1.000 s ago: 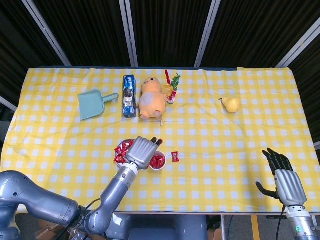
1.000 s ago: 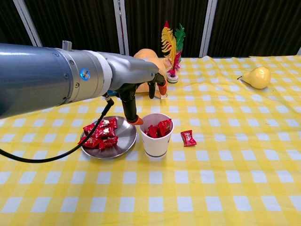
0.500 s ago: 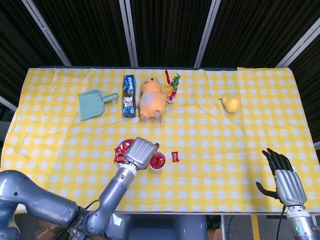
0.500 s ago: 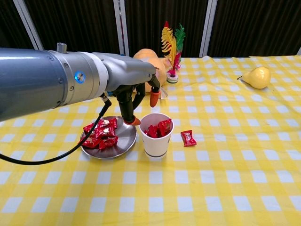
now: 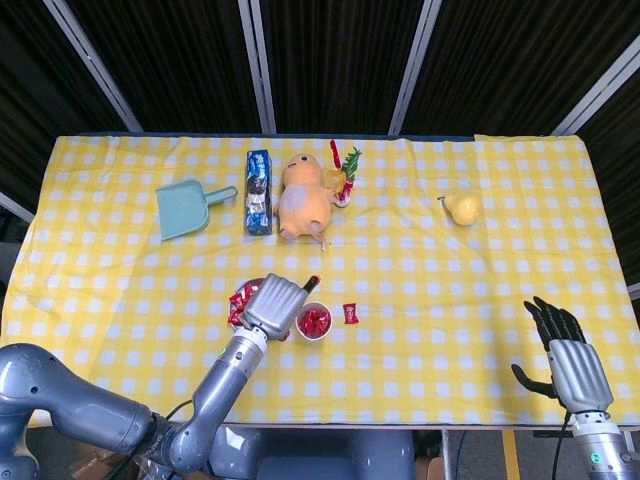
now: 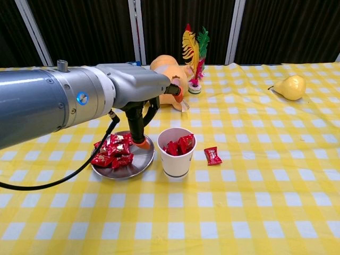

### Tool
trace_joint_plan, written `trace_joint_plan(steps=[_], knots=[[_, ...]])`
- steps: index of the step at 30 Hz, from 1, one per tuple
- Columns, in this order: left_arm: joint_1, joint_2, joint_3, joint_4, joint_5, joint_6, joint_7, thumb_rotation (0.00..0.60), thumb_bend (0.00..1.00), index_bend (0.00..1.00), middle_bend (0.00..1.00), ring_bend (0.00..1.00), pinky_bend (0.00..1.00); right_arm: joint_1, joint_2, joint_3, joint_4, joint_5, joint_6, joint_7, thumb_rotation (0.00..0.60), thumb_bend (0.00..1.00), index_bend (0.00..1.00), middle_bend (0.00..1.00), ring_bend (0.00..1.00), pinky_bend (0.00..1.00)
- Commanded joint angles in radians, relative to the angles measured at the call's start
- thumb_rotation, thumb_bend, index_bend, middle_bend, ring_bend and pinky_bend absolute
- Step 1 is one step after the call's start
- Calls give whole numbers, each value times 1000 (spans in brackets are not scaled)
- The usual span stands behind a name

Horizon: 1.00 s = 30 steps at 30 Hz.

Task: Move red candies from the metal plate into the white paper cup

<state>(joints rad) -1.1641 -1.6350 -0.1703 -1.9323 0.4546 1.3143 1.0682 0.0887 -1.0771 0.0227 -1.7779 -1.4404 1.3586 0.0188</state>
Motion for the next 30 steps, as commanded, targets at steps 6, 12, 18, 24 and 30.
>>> trace_joint_plan(steps=[6,12,18,24,30], knots=[[-53,-39,-43,41,-105,-34,59,600,133,121,669,869,965,2,3,2,-1,5,-5,7,600,341,0,0,0,0],[-89,-83,-56,83,-160,-39,94,600,207,159,697,872,965,2,4,2,-1,6,-5,10,600,342,0,0,0,0],[-111,-117,-68,126,-195,-53,103,600,218,212,702,872,965,2,6,3,-2,8,-6,14,600,341,0,0,0,0],[-114,-124,-67,130,-190,-52,97,600,302,352,715,872,965,2,6,3,-1,8,-6,15,600,342,0,0,0,0],[-101,-96,-64,85,-163,-42,75,600,309,349,707,873,965,1,5,3,-1,6,-4,11,600,341,0,0,0,0]])
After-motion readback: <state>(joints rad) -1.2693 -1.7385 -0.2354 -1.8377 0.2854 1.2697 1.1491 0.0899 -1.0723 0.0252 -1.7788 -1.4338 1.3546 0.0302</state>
